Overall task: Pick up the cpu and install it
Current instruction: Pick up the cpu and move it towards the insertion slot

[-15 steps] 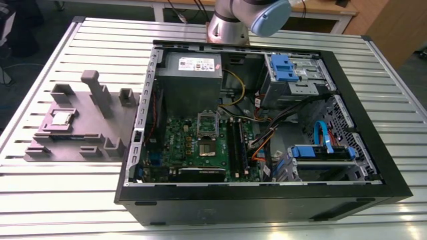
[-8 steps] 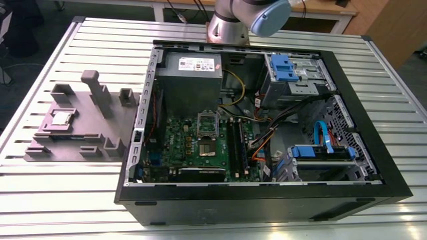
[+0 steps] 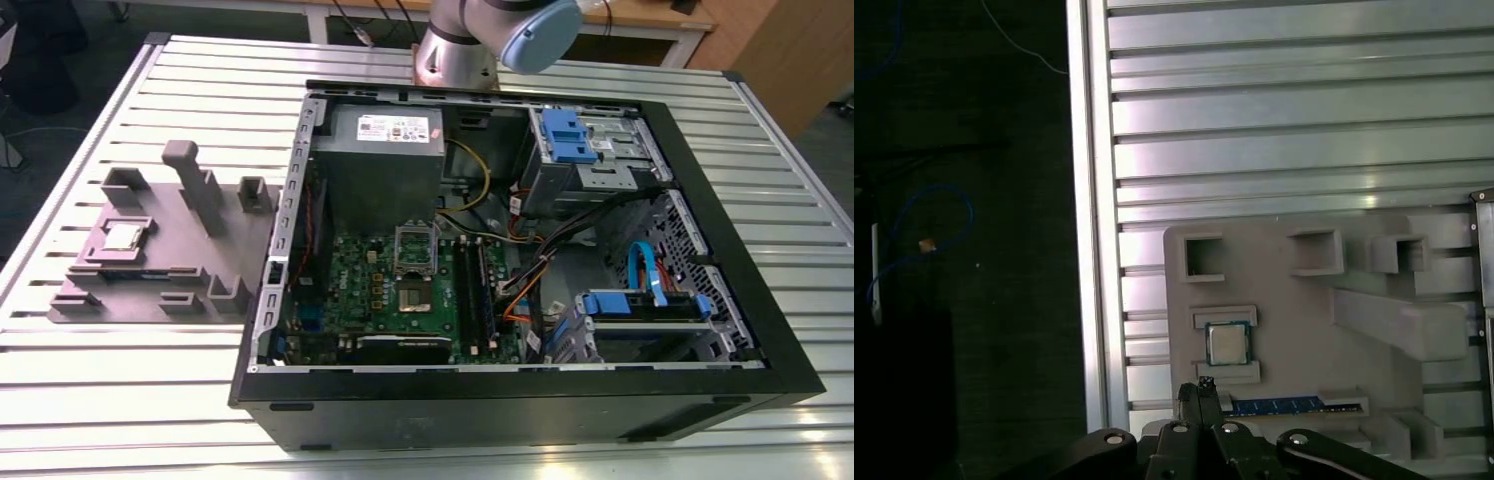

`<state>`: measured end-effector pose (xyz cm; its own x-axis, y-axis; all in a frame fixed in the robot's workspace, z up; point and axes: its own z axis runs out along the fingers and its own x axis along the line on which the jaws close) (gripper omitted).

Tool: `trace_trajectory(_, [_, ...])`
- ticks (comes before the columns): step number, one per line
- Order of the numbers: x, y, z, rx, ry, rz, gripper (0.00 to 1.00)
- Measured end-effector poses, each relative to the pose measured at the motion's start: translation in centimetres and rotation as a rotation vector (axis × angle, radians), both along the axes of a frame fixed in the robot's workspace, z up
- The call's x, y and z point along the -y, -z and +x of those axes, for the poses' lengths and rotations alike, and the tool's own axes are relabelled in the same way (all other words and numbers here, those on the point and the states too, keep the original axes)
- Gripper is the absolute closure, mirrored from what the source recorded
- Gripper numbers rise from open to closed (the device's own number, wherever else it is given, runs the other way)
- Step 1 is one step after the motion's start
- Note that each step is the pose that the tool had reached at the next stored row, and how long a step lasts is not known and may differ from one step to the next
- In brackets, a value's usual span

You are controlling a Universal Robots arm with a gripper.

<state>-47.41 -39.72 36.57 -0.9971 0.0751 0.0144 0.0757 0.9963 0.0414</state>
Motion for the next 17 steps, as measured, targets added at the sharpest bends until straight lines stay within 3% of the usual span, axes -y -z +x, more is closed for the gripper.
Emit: trace_trajectory(17, [0.00,0.00,-1.12,0.0000,0.000,0.0000,0.90])
